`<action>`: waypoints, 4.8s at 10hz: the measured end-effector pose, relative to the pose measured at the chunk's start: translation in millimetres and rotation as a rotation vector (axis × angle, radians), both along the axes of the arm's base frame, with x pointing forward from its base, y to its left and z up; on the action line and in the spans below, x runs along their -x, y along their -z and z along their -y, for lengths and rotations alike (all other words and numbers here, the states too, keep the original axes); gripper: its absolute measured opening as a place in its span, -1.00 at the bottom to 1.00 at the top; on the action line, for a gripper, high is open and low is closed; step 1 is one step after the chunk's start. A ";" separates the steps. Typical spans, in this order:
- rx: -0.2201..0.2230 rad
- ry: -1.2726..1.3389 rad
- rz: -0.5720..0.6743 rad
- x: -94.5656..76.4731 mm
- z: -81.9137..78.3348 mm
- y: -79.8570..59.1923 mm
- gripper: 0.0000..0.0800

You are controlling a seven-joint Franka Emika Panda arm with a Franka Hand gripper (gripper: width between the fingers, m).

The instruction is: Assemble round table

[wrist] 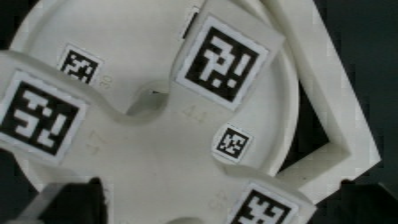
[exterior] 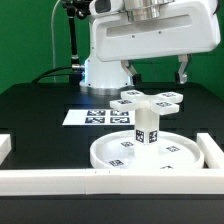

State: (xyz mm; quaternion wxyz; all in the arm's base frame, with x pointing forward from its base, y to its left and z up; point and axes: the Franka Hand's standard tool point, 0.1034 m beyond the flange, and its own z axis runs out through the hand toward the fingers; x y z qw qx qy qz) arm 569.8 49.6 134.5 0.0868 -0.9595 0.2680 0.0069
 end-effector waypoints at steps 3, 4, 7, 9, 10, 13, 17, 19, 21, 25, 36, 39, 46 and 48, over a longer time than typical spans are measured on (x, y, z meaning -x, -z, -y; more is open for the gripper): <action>0.091 -0.436 0.090 -6.4 1.7 -1.8 0.62; 0.116 -0.562 0.097 -5.8 -1.8 -1.5 0.62; 0.131 -0.809 0.117 -5.2 -0.7 -1.5 0.62; 0.137 -0.947 0.132 -5.3 1.5 -1.4 0.62; 0.140 -1.018 0.139 -5.1 2.4 -1.2 0.62; 0.155 -1.393 0.171 -4.1 8.7 1.2 0.62; 0.183 -1.680 0.187 -2.7 15.2 5.7 0.62; 0.180 -1.720 0.179 -1.7 16.2 10.6 0.62; 0.181 -1.756 0.156 0.8 13.9 18.7 0.62; 0.174 -1.778 0.135 5.6 12.8 27.8 0.62; 0.172 -1.677 0.116 5.3 16.2 33.2 0.11; 0.169 -1.308 0.086 6.8 17.8 33.9 0.11; 0.170 -0.681 0.050 5.8 12.7 34.3 0.12; 0.169 -0.564 0.039 5.8 12.4 34.3 0.12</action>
Offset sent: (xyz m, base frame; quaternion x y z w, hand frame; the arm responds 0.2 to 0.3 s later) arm 0.0037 0.0082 0.0013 -0.0813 0.0360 -0.3918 0.9157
